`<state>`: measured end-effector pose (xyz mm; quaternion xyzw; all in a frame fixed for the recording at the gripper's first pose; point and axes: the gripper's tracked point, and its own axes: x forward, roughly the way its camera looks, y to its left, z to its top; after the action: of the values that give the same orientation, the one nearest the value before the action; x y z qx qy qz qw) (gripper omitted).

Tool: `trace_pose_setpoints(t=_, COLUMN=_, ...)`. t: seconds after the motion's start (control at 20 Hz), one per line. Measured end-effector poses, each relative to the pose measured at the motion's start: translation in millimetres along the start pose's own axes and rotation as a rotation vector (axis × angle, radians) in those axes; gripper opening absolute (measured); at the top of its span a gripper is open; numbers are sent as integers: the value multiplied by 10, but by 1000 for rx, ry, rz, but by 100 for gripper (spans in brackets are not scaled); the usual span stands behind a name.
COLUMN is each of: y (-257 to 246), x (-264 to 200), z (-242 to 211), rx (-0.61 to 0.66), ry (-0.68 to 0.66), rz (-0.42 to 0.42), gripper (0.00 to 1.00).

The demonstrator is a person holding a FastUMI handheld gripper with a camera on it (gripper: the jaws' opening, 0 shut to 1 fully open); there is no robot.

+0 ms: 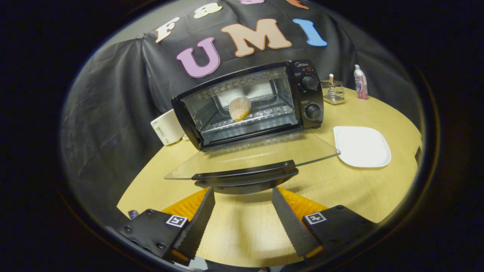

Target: Open the toaster oven, put the food inside, and close the toaster oven door.

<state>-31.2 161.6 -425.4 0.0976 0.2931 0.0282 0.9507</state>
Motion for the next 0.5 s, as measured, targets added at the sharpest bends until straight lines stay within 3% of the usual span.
trace_pose_setpoints(t=0.5, y=323, x=106, z=678, rx=-22, ry=-144, rz=64, gripper=98)
